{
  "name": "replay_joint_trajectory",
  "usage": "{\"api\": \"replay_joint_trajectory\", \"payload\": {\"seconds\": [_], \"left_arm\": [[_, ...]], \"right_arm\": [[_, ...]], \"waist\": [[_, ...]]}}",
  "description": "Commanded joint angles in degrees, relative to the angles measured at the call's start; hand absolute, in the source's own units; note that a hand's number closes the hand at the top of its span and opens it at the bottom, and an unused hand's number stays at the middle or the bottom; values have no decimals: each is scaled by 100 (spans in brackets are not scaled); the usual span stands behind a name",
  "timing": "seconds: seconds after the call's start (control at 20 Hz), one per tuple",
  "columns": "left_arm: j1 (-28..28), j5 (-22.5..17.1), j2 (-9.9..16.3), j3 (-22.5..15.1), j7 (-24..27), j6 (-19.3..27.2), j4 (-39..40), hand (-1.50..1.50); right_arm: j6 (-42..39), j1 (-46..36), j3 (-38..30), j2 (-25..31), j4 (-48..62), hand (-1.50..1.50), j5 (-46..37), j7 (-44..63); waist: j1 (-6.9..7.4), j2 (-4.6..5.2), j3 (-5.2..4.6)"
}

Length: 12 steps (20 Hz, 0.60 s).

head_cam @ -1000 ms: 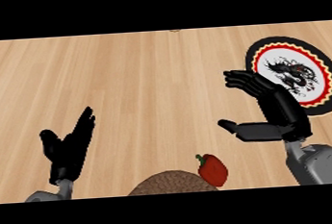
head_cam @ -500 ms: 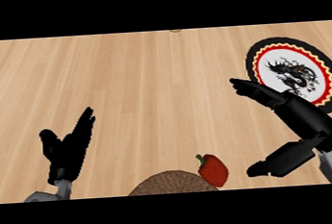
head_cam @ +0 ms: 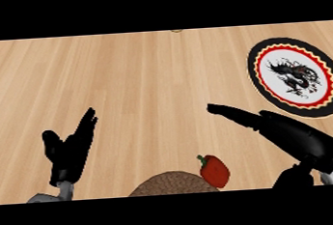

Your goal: Pick the cupcake from the placemat and place it in the plate

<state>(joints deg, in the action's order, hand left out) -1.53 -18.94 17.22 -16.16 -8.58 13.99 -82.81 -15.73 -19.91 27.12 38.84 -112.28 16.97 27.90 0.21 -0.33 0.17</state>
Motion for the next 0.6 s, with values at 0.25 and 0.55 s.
{"api": "replay_joint_trajectory", "payload": {"seconds": [0.25, 0.55], "left_arm": [[156, 209, -320, -23, -53, -5, 197, 0], [583, 226, -128, 42, -292, -122, -497, 0]], "right_arm": [[270, 183, 998, -837, -1142, -150, -1096, 1649], [-104, 174, 1123, -1224, -1228, -150, -899, 2483]], "waist": [[-29, 22, -21], [13, 14, -19]]}}
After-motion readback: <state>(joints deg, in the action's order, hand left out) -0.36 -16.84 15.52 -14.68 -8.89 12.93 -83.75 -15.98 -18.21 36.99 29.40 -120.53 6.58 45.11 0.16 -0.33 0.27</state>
